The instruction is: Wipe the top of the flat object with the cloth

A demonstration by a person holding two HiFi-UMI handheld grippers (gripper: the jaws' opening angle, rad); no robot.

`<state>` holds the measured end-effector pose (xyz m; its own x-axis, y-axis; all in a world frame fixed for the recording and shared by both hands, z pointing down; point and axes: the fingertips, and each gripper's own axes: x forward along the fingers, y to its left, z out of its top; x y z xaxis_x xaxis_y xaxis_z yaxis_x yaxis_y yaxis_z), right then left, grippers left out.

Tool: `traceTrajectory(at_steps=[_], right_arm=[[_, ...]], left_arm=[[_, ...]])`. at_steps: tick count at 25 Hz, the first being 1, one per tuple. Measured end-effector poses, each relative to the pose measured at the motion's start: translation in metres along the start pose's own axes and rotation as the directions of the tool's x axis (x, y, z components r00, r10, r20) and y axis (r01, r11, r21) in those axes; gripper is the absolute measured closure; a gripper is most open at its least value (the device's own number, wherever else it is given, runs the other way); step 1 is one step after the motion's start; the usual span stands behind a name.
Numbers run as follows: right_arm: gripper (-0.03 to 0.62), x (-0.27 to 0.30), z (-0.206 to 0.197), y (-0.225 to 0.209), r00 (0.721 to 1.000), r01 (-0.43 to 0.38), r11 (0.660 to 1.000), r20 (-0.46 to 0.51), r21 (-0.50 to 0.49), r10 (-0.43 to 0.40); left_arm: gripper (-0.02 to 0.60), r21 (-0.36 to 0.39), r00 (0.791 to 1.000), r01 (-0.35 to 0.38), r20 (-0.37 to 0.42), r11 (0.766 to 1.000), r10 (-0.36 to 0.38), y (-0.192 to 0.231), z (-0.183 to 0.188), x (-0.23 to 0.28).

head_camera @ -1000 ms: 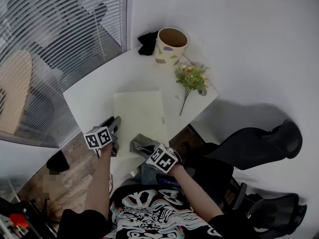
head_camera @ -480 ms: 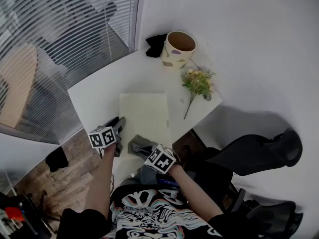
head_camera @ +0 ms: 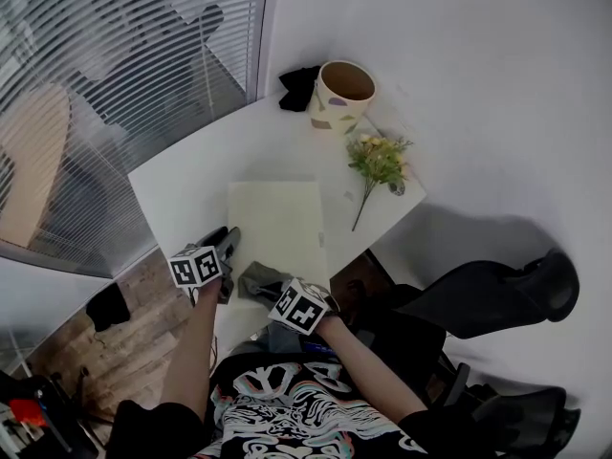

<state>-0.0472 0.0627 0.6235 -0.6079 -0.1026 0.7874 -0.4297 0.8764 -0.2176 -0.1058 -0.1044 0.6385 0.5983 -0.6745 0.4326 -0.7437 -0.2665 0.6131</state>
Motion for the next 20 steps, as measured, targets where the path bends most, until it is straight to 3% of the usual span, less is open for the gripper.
traceTrajectory(at_steps=[20], right_arm=[[0.579,0.0044,0.0091,-0.0023,1.000,-0.027,0.999,-0.007,-0.037,0.026]], left_arm=[[0.376,0.002,1.000,0.000,0.000,1.000,0.000,-0.0028,-0.0003,-0.0013]])
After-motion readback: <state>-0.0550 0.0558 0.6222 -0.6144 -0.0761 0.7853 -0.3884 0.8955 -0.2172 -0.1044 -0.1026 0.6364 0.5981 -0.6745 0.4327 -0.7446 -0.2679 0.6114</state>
